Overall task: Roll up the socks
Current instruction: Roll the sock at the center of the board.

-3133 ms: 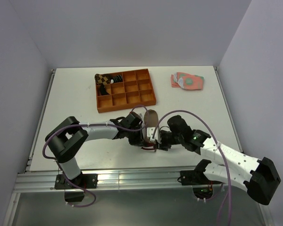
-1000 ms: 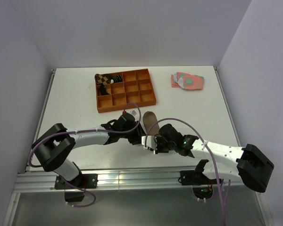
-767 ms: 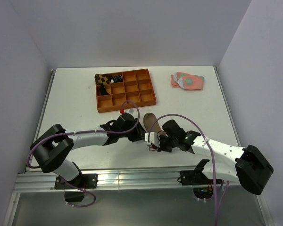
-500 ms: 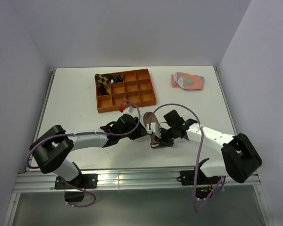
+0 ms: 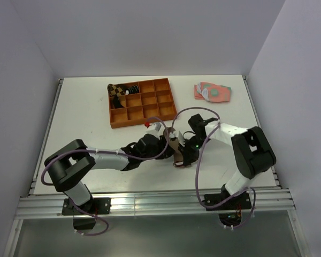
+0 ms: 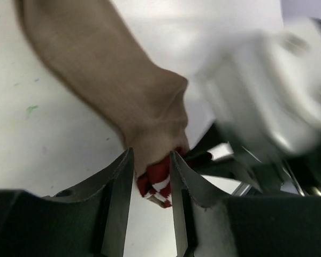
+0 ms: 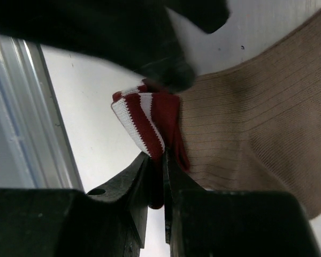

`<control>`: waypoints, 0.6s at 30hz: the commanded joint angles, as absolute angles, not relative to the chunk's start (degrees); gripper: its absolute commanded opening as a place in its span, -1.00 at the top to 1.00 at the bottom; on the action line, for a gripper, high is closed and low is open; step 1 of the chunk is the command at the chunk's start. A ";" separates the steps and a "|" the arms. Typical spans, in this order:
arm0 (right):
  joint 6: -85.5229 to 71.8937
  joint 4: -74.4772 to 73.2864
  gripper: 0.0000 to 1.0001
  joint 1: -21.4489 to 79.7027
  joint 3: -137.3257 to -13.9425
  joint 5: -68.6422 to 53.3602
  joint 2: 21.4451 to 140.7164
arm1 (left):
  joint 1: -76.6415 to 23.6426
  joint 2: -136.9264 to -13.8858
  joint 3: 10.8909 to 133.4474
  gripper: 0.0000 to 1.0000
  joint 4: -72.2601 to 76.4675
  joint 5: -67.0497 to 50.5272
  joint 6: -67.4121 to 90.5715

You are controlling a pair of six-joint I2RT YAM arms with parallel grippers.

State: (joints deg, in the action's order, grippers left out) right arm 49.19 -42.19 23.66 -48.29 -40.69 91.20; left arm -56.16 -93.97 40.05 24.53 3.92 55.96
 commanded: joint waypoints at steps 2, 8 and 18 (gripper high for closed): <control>50.71 -48.42 0.76 20.75 -53.52 -42.19 97.81 | -57.65 -94.65 39.55 0.23 32.96 4.75 47.47; 50.37 -51.50 0.77 17.84 -58.09 -42.63 104.67 | -58.45 -96.33 38.76 0.11 37.08 1.42 40.53; 48.43 -51.86 0.77 16.79 -59.94 -41.49 107.05 | -59.59 -100.72 38.41 -0.02 42.36 -3.86 34.45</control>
